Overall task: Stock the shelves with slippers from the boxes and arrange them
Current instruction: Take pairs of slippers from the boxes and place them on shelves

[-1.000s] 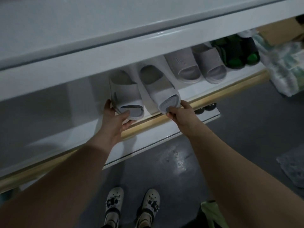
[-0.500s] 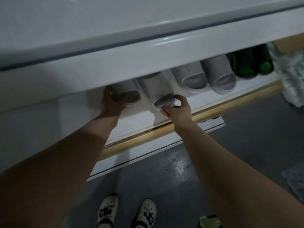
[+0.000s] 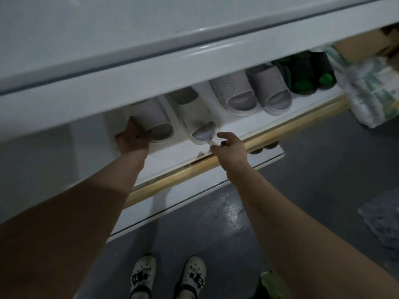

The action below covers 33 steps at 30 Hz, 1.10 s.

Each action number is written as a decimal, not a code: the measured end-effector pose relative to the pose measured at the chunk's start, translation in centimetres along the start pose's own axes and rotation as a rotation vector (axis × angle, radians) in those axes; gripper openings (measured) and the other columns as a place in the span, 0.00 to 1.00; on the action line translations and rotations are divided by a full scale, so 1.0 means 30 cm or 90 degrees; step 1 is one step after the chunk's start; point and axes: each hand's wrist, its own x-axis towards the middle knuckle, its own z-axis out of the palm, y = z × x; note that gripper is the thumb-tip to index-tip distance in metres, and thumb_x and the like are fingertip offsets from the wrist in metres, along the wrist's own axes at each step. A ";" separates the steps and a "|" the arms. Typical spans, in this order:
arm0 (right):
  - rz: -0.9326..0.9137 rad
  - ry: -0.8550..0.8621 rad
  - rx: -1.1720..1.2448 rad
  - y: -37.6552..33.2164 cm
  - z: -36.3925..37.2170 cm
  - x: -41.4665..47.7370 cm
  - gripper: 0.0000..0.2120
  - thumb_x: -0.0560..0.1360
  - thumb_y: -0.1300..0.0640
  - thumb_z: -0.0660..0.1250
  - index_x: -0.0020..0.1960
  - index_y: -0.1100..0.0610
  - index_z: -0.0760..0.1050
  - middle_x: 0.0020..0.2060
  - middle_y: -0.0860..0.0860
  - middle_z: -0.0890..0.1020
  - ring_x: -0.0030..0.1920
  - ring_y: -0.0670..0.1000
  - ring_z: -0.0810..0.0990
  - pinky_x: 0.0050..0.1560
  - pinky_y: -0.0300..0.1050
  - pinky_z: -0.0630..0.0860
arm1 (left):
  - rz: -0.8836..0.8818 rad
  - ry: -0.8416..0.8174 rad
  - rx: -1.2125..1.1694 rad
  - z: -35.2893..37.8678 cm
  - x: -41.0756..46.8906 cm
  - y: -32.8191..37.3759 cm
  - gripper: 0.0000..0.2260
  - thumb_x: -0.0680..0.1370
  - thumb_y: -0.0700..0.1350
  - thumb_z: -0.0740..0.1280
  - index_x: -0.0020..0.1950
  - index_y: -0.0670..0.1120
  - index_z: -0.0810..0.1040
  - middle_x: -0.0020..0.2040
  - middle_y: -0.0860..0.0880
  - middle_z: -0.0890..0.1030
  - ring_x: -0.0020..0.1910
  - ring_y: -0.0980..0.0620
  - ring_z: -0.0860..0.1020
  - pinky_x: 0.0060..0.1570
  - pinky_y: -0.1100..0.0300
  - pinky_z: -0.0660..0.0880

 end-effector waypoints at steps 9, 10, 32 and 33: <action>-0.004 -0.025 0.052 0.047 -0.042 -0.144 0.19 0.75 0.60 0.70 0.65 0.51 0.75 0.58 0.55 0.77 0.55 0.52 0.79 0.44 0.38 0.75 | -0.020 -0.092 -0.063 0.002 -0.067 0.064 0.30 0.74 0.39 0.71 0.75 0.47 0.67 0.63 0.47 0.74 0.56 0.51 0.76 0.55 0.61 0.73; -0.002 -0.018 0.055 0.045 -0.045 -0.161 0.19 0.75 0.60 0.70 0.65 0.50 0.75 0.58 0.54 0.77 0.54 0.52 0.79 0.45 0.38 0.75 | -0.010 -0.092 -0.068 -0.002 -0.093 0.072 0.24 0.75 0.38 0.71 0.70 0.47 0.72 0.59 0.48 0.74 0.53 0.52 0.75 0.49 0.64 0.72; 0.013 0.230 0.182 -0.005 -0.352 -0.911 0.17 0.74 0.66 0.70 0.60 0.52 0.76 0.49 0.56 0.79 0.44 0.51 0.80 0.52 0.47 0.81 | 0.238 -0.575 -0.111 -0.200 -0.927 0.382 0.13 0.76 0.41 0.69 0.60 0.51 0.79 0.54 0.53 0.80 0.51 0.57 0.78 0.57 0.60 0.75; 0.013 0.246 0.189 0.005 -0.377 -0.949 0.18 0.74 0.67 0.69 0.60 0.53 0.76 0.48 0.55 0.79 0.43 0.50 0.79 0.49 0.45 0.80 | 0.254 -0.594 -0.109 -0.194 -0.961 0.392 0.13 0.76 0.41 0.70 0.60 0.50 0.80 0.54 0.53 0.80 0.51 0.57 0.79 0.58 0.59 0.75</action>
